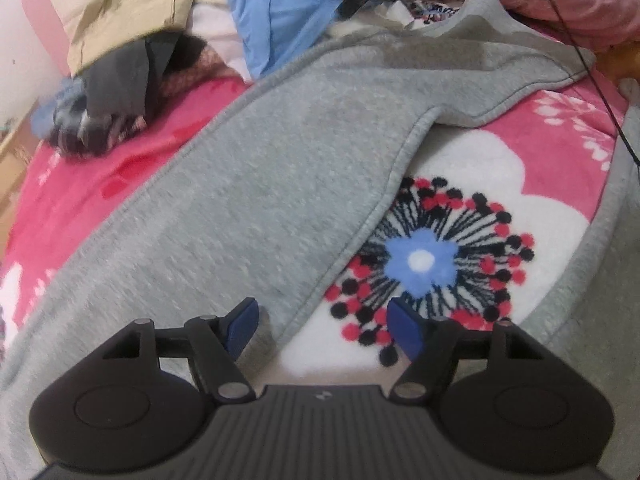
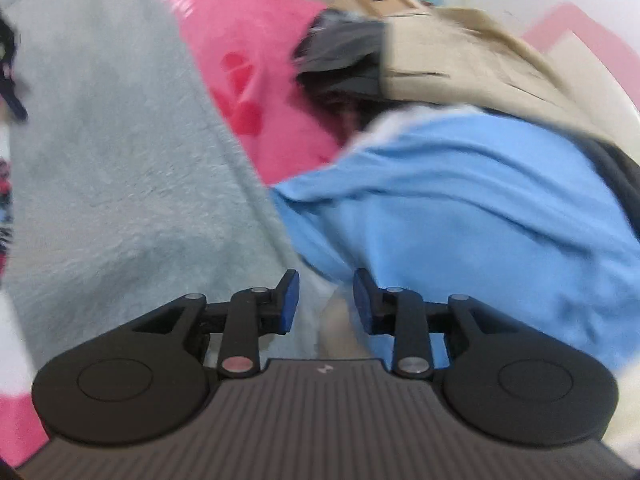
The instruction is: Fold clothes
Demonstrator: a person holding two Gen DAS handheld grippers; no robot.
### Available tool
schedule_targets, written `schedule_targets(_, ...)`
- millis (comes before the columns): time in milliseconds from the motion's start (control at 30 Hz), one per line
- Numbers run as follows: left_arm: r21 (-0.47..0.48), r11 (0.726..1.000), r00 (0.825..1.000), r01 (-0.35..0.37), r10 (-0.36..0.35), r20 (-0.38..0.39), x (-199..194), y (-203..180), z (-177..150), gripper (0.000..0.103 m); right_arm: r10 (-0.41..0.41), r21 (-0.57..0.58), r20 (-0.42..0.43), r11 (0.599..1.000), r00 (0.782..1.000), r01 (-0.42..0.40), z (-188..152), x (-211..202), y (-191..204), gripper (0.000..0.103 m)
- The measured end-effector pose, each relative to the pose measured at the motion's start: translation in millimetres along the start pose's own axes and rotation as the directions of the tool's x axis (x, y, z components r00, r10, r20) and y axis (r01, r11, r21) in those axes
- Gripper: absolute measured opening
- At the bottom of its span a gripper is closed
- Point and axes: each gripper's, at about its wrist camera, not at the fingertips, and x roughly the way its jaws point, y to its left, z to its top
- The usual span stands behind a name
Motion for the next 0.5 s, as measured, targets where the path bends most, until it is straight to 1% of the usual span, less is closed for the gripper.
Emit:
schedule_targets(33,0.016,1.0,1.0,-0.003,0.003,0.011,-2,-2,4,0.072,-0.012,0.036,-0.004,0.999,1.0,0.012,-9,-13,-14,0.043)
schedule_targets(67,0.032,0.999,1.0,-0.006,0.006,0.021,-4,-3,8,0.072,-0.013,0.067,-0.016,0.998,1.0,0.014,-18,-21,-26,0.043)
schedule_targets(133,0.063,0.998,0.999,-0.013,0.01,0.043,-8,-7,16,0.072,-0.015,0.125,-0.073,0.992,0.997,0.024,-40,-35,-51,0.043)
schedule_targets(167,0.075,0.997,0.999,-0.012,0.009,0.045,-7,-9,20,0.072,-0.018,0.129,-0.108,0.991,0.994,0.032,-50,-39,-58,0.043)
schedule_targets(200,0.086,0.996,0.999,-0.012,0.008,0.048,-7,-12,24,0.072,-0.021,0.125,-0.145,0.991,0.989,0.04,-60,-42,-65,0.043)
schedule_targets(267,0.113,0.994,0.999,-0.009,0.003,0.051,-4,-19,33,0.072,-0.01,0.091,-0.212,0.995,0.977,0.03,-74,-44,-71,0.043)
schedule_targets(333,0.144,0.99,0.999,-0.005,-0.002,0.051,-1,-28,42,0.072,0.02,0.05,-0.248,0.999,0.969,-0.008,-83,-42,-71,0.043)
schedule_targets(433,0.179,0.984,0.998,0.008,-0.018,0.055,4,-38,51,0.072,0.08,0.013,-0.318,0.997,0.945,-0.08,-89,-27,-70,0.043)
schedule_targets(500,0.191,0.981,0.998,0.018,-0.029,0.053,7,-43,55,0.072,0.083,-0.021,-0.348,0.995,0.934,-0.096,-91,-12,-66,0.043)
